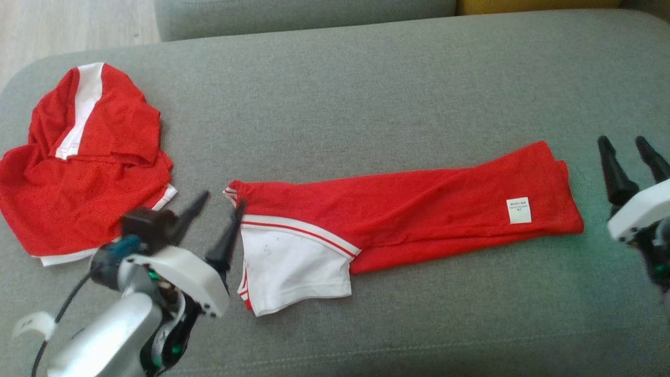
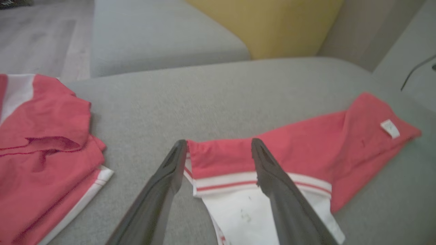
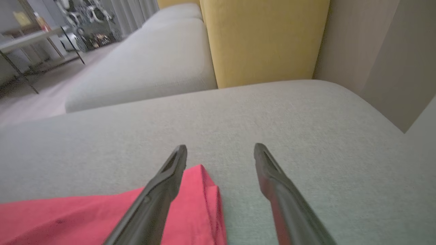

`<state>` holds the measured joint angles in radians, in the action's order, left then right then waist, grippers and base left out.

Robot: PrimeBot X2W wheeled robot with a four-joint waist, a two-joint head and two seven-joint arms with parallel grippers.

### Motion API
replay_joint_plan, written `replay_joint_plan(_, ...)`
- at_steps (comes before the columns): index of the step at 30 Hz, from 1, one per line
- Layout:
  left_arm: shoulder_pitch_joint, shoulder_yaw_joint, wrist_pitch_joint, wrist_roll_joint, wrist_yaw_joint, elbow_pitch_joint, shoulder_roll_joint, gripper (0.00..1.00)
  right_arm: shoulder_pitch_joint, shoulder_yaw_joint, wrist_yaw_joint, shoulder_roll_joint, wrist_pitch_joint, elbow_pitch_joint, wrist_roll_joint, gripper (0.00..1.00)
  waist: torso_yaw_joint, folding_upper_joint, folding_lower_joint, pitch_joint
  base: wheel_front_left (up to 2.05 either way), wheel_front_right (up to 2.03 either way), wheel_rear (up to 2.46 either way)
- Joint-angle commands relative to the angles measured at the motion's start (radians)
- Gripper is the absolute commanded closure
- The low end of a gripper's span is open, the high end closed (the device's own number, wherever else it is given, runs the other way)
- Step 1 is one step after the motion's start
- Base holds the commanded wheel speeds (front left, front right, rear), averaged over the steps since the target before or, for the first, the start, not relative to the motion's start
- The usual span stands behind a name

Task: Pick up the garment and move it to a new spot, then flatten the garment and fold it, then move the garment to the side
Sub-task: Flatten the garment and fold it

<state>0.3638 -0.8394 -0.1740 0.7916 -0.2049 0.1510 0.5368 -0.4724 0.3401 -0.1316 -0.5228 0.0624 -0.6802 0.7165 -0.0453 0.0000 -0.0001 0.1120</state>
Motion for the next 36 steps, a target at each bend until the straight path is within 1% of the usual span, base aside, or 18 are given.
replay_joint_plan(1, 0.023, 0.072, -0.033, 0.012, -0.013, -0.024, 0.016, 0.00, 0.030, -0.010, 0.001, -0.002, 0.034, 0.041, -0.015, 0.00, 0.002, 0.0000, 0.0001, -0.006, 0.00, 0.00, 0.00)
replay_joint_plan(3, 0.008, 0.128, -0.071, 0.027, -0.031, -0.030, -0.019, 0.00, 0.057, -0.042, 0.001, 0.030, 0.085, 0.085, -0.047, 0.00, 0.004, 0.0000, 0.0001, -0.013, 0.00, 0.00, 0.00)
replay_joint_plan(5, -0.012, 0.189, -0.085, 0.020, -0.044, -0.039, -0.057, 0.00, 0.089, -0.072, 0.001, 0.060, 0.130, 0.127, -0.094, 0.00, 0.006, 0.0000, 0.0001, -0.019, 0.00, 0.00, 0.00)
replay_joint_plan(7, -0.037, 0.276, -0.087, -0.030, -0.052, -0.071, -0.107, 0.00, 0.124, -0.112, 0.001, 0.095, 0.161, 0.166, -0.138, 0.00, 0.010, 0.0000, 0.0001, -0.022, 0.00, 0.00, 0.00)
replay_joint_plan(9, -0.084, 0.360, -0.087, -0.094, -0.042, -0.100, -0.166, 0.00, 0.161, -0.149, 0.001, 0.131, 0.180, 0.206, -0.189, 0.00, 0.011, 0.0000, 0.0001, -0.024, 0.00, 0.00, 0.00)
replay_joint_plan(12, -0.163, 0.471, -0.087, -0.192, -0.003, -0.124, -0.253, 0.00, 0.213, -0.202, 0.001, 0.181, 0.192, 0.258, -0.283, 0.00, 0.011, 0.0000, 0.0001, -0.027, 0.00, 0.00, 0.00)
replay_joint_plan(15, -0.225, 0.562, -0.088, -0.286, 0.051, -0.139, -0.339, 0.00, 0.254, -0.254, 0.001, 0.236, 0.196, 0.295, -0.349, 0.00, 0.011, 0.0000, 0.0001, -0.028, 0.00, 0.00, 0.00)
replay_joint_plan(16, -0.225, 0.562, -0.088, -0.286, 0.051, -0.139, -0.339, 0.00, 0.254, -0.254, 0.001, 0.236, 0.196, 0.295, -0.349, 0.00, 0.011, 0.0000, 0.0001, -0.028, 0.00, 0.00, 0.00)
replay_joint_plan(19, -0.266, 0.638, -0.088, -0.362, 0.114, -0.139, -0.407, 0.00, 0.279, -0.284, 0.001, 0.273, 0.198, 0.318, -0.398, 0.00, 0.011, 0.0000, 0.0001, -0.026, 0.00, 0.00, 0.00)
replay_joint_plan(20, -0.280, 0.675, -0.088, -0.406, 0.153, -0.132, -0.434, 0.00, 0.287, -0.298, 0.001, 0.289, 0.198, 0.326, -0.419, 0.00, 0.012, 0.0000, 0.0001, -0.024, 0.00, 0.00, 0.00)
replay_joint_plan(21, -0.280, 0.675, -0.088, -0.406, 0.153, -0.132, -0.434, 0.00, 0.287, -0.298, 0.001, 0.289, 0.198, 0.326, -0.419, 0.00, 0.012, 0.0000, 0.0001, -0.024, 0.00, 0.00, 0.00)
replay_joint_plan(25, -0.288, 0.718, -0.088, -0.466, 0.213, -0.113, -0.466, 0.00, 0.290, -0.311, 0.001, 0.308, 0.196, 0.334, -0.441, 0.00, 0.019, 0.0000, 0.0001, -0.015, 0.00, 0.00, 0.00)
replay_joint_plan(29, -0.280, 0.740, -0.088, -0.494, 0.247, -0.087, -0.480, 0.00, 0.274, -0.343, 0.001, 0.322, 0.171, 0.315, -0.440, 0.00, 0.026, 0.0000, 0.0001, 0.007, 0.00, 0.00, 0.00)
replay_joint_plan(34, -0.258, 0.738, -0.088, -0.515, 0.271, -0.063, -0.485, 0.00, 0.221, -0.412, 0.001, 0.345, 0.104, 0.233, -0.436, 0.00, 0.041, 0.0000, 0.0001, 0.049, 0.00, 0.00, 0.00)
replay_joint_plan(36, -0.243, 0.726, -0.088, -0.507, 0.274, -0.053, -0.486, 0.00, 0.182, -0.465, 0.001, 0.358, 0.064, 0.171, -0.435, 0.00, 0.053, 0.0000, 0.0001, 0.072, 0.00, 0.00, 0.00)
